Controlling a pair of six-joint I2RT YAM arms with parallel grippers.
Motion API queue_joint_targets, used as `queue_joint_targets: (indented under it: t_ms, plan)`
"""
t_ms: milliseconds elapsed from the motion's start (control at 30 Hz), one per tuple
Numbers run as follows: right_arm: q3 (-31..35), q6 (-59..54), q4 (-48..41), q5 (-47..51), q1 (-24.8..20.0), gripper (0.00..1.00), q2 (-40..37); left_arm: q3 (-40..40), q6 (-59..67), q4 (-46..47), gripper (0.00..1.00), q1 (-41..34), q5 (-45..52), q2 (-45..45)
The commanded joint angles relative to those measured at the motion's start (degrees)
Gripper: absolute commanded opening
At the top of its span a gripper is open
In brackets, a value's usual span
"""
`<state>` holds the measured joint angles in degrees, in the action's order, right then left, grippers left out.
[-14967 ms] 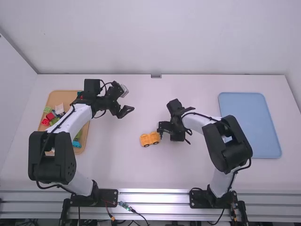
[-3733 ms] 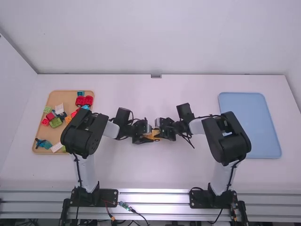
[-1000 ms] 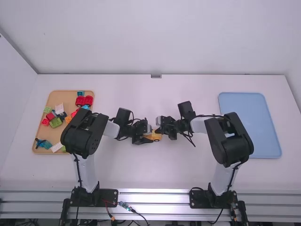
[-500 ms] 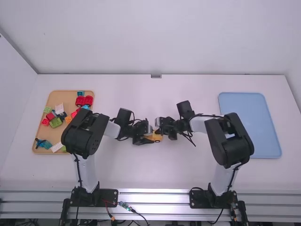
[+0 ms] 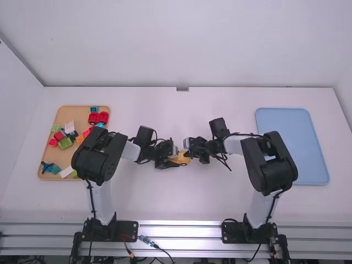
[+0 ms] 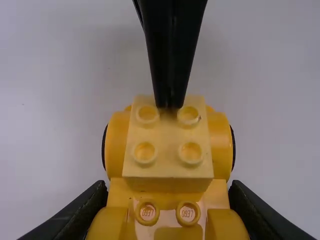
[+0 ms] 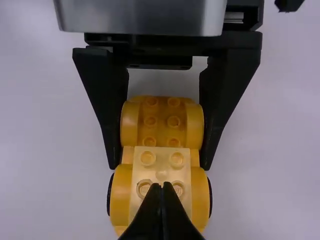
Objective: Assemble lego blocks to make yellow taxi
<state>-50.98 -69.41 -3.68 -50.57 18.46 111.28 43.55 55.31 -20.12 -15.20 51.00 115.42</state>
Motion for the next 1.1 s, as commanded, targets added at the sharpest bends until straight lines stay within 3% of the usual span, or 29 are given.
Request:
queue_joint_targets:
  t_ms: [0,633,1067]
  plan:
    - [1.4,0.3,-1.5,6.7,0.8,0.0,3.8,0.8,0.8,0.1,0.38,0.2,-1.1,0.9]
    - [-0.8,1.6,-4.8,12.0,4.6,0.0,3.8,0.9,0.8,0.2,0.38,0.2,-1.1,0.9]
    - [-2.8,-4.6,-5.5,1.1,0.2,0.0,2.4,0.8,0.8,0.7,0.37,0.5,-1.0,0.9]
